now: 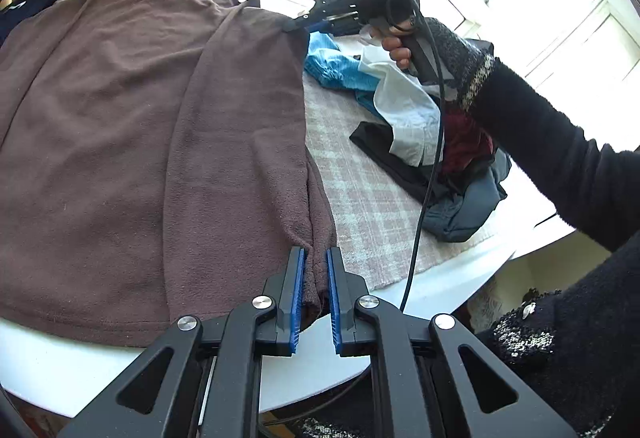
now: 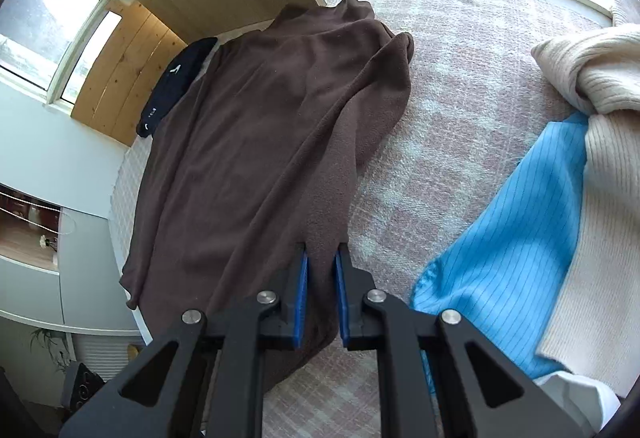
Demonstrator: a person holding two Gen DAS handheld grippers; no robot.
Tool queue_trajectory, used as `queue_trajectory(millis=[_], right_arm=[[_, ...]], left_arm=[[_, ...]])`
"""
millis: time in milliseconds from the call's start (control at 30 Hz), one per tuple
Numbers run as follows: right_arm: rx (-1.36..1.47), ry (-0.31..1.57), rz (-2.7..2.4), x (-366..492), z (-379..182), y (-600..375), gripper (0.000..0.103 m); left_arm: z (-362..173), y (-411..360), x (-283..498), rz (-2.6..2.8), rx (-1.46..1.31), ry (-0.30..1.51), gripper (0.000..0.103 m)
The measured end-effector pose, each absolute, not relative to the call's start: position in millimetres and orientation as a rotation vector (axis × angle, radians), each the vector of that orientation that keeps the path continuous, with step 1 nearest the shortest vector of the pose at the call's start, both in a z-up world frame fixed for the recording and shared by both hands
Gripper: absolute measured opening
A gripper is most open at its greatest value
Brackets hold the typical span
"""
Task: Fold clothes
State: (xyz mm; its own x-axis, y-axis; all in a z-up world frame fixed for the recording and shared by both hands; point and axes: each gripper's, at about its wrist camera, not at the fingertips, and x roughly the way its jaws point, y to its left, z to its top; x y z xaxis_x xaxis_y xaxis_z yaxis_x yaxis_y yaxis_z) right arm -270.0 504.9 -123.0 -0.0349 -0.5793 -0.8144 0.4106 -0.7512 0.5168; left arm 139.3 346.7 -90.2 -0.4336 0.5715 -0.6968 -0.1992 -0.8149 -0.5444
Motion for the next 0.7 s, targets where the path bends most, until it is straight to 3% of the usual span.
queue_trajectory(millis=[267, 467, 533, 700], right_arm=[[1.508, -0.03, -1.854, -266, -85, 409, 0.011], [1.539, 0.206, -1.821, -281, -120, 319, 0.013], [1.587, 0.252, -1.784, -286, -138, 298, 0.019], [1.584, 0.13, -1.729, -295, -129, 311, 0.02]], left_arm=[[-92, 268, 154, 2.394, -1.249, -0.788, 0.01], [-113, 221, 154, 2.463, -1.286, -0.901, 0.01], [-127, 214, 148, 2.45, -1.347, -0.906, 0.011], [-141, 202, 148, 2.456, -1.442, -0.917, 0.016]])
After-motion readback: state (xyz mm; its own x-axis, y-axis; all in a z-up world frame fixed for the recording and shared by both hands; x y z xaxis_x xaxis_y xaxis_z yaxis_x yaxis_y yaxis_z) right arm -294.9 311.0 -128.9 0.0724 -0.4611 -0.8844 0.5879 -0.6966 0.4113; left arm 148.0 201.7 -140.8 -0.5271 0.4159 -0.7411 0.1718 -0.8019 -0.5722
